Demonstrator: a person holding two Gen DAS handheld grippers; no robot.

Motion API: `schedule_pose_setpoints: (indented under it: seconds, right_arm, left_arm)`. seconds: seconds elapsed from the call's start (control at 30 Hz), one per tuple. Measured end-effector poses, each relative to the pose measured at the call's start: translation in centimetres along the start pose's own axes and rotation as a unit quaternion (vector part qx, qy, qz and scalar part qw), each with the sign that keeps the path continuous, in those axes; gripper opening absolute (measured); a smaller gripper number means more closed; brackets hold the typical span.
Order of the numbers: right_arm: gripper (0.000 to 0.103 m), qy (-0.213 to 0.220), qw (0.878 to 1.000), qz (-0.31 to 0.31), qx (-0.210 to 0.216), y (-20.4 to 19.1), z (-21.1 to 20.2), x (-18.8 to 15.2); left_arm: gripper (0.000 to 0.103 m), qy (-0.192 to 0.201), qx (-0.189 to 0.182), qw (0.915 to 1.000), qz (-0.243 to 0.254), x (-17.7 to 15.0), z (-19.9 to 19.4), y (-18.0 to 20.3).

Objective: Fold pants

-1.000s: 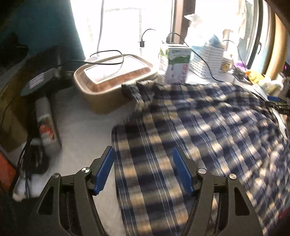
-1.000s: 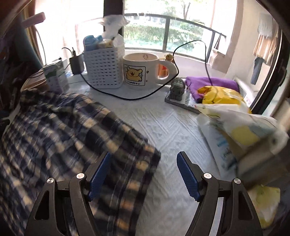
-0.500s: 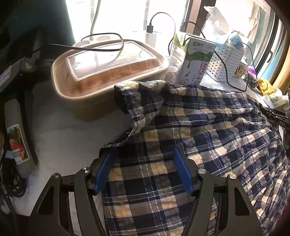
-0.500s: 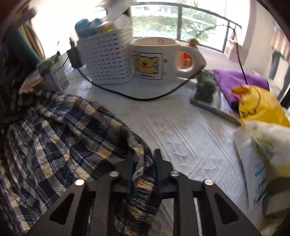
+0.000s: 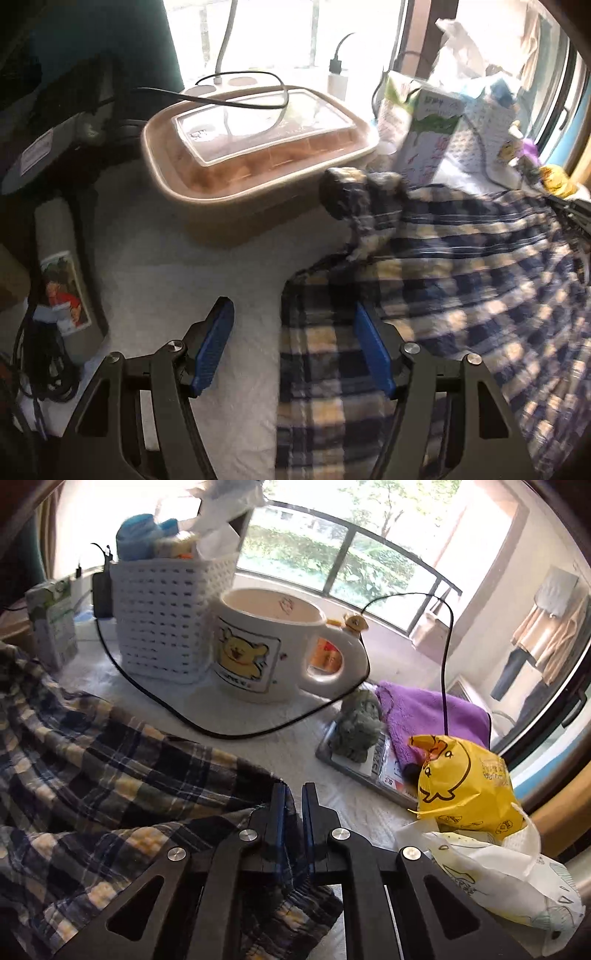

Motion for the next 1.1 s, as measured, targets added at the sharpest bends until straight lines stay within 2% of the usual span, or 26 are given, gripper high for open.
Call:
schedule_pose_setpoints:
  seconds: [0.1, 0.13, 0.17, 0.23, 0.33, 0.37, 0.47, 0.6, 0.67, 0.77, 0.83, 0.93, 1.1]
  right_arm:
    - [0.017, 0.008, 1.000, 0.015, 0.025, -0.2, -2.0, -0.7]
    - [0.028, 0.014, 0.999, 0.020, 0.032, -0.2, -2.9, -1.0]
    - [0.050, 0.017, 0.999, 0.025, 0.039, -0.3, -3.7, -1.5]
    - [0.080, 0.027, 0.997, 0.038, 0.060, -0.7, -5.6, -2.6]
    - [0.081, 0.030, 0.996, 0.041, 0.078, -2.1, -7.5, -5.0]
    - [0.081, 0.029, 0.996, 0.041, 0.077, -2.6, -7.6, -5.5]
    - [0.080, 0.008, 0.996, 0.031, 0.079, -3.9, -7.5, -8.1]
    - [0.080, -0.029, 0.999, 0.007, 0.034, -4.7, -6.0, -11.4]
    - [0.080, -0.029, 0.999, 0.014, 0.028, -3.9, -6.0, -12.5]
    - [0.080, -0.037, 0.999, 0.035, -0.007, -1.6, -6.2, -13.5]
    - [0.080, -0.041, 0.998, 0.056, 0.004, -0.7, -6.5, -14.2]
    - [0.080, -0.031, 0.997, 0.068, 0.015, -0.2, -7.6, -14.8]
    - [0.080, -0.014, 0.995, 0.094, 0.028, 0.4, -9.8, -16.0]
  left_arm:
    - [0.067, 0.003, -0.031, 0.9993, 0.021, -1.1, -1.4, 1.4]
    - [0.067, 0.000, -0.034, 0.9989, 0.033, -1.5, -1.6, 2.0]
    - [0.067, -0.004, -0.037, 0.9982, 0.046, -2.0, -1.8, 2.6]
    - [0.067, -0.013, -0.036, 0.9967, 0.072, -3.1, -1.7, 3.8]
    - [0.067, -0.027, -0.012, 0.9958, 0.087, -4.0, -0.6, 4.2]
    - [0.067, -0.016, -0.005, 0.9958, 0.090, -3.9, -0.6, 4.1]
    - [0.067, -0.016, 0.013, 0.9969, 0.076, -3.4, -0.4, 3.4]
    - [0.069, -0.009, 0.023, 0.9981, 0.057, -2.4, 0.0, 2.9]
    - [0.069, -0.006, 0.034, 0.9981, 0.050, -2.2, -0.2, 2.2]
    - [0.068, -0.006, 0.053, 0.9980, 0.035, -2.1, -0.6, 1.5]
    - [0.068, 0.001, 0.049, 0.9984, 0.027, -2.2, -1.4, 1.3]
    - [0.068, 0.021, 0.021, 0.9993, 0.021, -2.8, -4.1, 1.0]
    - [0.069, 0.034, 0.008, 0.9991, 0.024, -5.1, -7.2, 1.7]
Point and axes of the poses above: each gripper's, at about its wrist camera, not at the fingertips, and z roughly the way its jaws point, y to its right, x to its top, the point moved 10 cm from there along z, roughly the way its jaws point, and after that the axes turned 8 degrees about -y, right-handed, at the moved point
